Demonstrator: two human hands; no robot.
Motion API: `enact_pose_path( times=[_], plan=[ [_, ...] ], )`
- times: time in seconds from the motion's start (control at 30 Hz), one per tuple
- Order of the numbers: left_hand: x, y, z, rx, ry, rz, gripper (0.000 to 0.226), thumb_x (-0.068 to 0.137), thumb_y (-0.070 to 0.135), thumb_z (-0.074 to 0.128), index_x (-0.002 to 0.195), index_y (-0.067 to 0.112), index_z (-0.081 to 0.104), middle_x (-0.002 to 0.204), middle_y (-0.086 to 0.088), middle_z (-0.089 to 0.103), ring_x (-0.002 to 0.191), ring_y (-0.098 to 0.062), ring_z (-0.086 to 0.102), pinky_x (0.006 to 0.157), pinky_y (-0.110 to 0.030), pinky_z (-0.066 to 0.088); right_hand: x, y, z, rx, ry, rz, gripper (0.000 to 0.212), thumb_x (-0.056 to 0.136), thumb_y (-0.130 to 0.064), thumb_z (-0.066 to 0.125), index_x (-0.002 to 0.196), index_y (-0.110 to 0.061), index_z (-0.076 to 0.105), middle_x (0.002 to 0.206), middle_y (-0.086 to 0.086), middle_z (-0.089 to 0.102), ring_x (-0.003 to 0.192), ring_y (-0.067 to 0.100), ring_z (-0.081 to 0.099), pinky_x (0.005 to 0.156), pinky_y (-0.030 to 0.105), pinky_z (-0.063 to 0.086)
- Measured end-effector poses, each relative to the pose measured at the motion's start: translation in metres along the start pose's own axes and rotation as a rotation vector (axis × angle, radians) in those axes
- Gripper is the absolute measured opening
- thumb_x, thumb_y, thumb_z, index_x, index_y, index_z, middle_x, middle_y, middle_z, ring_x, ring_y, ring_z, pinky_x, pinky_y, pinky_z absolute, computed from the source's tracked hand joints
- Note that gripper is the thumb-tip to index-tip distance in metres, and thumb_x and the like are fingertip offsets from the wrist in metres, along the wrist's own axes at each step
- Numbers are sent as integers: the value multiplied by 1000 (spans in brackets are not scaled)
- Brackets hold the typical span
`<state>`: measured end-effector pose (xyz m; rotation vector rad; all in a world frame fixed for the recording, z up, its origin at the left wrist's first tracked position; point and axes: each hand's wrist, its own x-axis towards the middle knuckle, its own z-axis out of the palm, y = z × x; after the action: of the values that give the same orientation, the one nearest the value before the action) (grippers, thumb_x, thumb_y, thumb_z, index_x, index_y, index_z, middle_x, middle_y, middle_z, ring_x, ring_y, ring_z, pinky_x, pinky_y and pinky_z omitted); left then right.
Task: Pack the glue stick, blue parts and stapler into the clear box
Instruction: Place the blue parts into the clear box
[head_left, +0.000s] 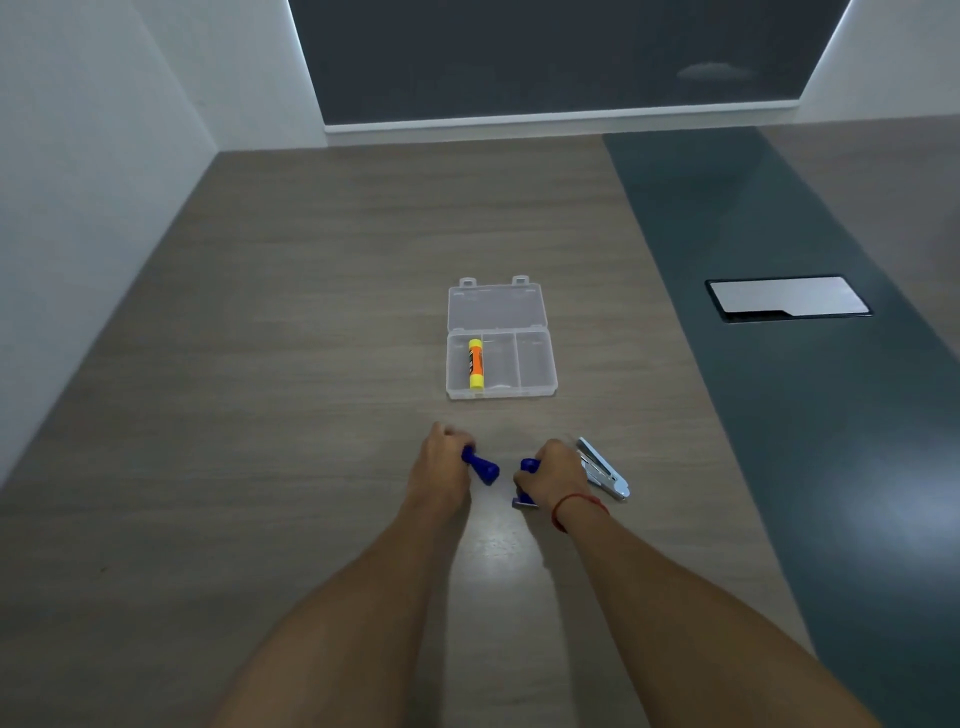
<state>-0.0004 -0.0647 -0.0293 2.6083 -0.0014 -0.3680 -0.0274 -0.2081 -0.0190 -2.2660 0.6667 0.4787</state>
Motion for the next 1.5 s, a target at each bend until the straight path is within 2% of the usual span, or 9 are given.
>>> enact_pose_path(
  times=[0.13,0.2,0.37,0.5,0.6,0.7,0.9,1.23,1.5],
  plan=[
    [-11,22,-11,-3,85,-274,31,92,30,52,109,5,59,111,-13,64,98,-27,64,76,-34,50,2,-1,-1,-13,-1,24,37,84,-21,70,113,-2,57,96,12,60,84,21,56,74,28,47],
    [-12,28,-8,-12,13,-351,42,89,44,54,102,5,62,104,-12,68,93,-27,66,73,-35,52,1,-2,-2,-28,-8,26,39,82,-22,72,112,-2,58,93,9,55,82,20,53,70,27,43],
    [-4,36,-2,-74,-13,-431,37,87,34,62,111,6,59,112,-12,65,101,-26,63,72,-33,47,4,-2,-3,-27,-24,33,28,78,-19,75,94,-7,55,101,16,65,82,22,54,70,28,45],
    [4,36,-6,-133,-20,-412,41,86,36,65,113,5,58,110,-11,65,104,-26,63,74,-32,48,3,-4,-11,-15,-35,31,26,77,-18,72,87,-9,50,87,10,56,78,23,53,65,27,42],
    [18,39,-15,-224,9,-356,35,85,36,66,95,2,67,91,-12,68,86,-24,66,68,-33,48,8,-12,-25,-5,-16,16,24,75,-18,73,82,-7,53,85,11,59,75,25,54,61,27,43],
    [38,52,-30,-277,34,-278,30,84,29,68,65,7,63,64,-6,58,70,-22,60,66,-32,49,22,-27,-42,58,33,-23,22,77,-18,73,90,-2,65,100,15,70,86,26,65,77,34,56],
    [95,79,-47,-304,24,-232,23,82,30,66,86,11,78,91,-8,75,89,-27,69,74,-32,52,61,-57,-69,148,76,-84,34,80,-21,74,110,-7,65,113,12,68,82,18,56,72,25,45],
    [162,81,-33,-175,-36,-268,32,73,37,74,91,11,72,93,-8,74,87,-27,70,73,-34,56,117,-82,-60,243,29,-51,36,83,-18,72,116,-6,63,116,14,67,85,17,58,73,24,49],
    [170,72,-34,-354,15,-299,20,73,22,79,85,8,72,95,-11,73,91,-29,70,81,-39,59,123,-89,-56,265,18,-61,32,81,-14,74,111,-8,63,109,14,70,81,18,64,62,16,49]
  ],
)
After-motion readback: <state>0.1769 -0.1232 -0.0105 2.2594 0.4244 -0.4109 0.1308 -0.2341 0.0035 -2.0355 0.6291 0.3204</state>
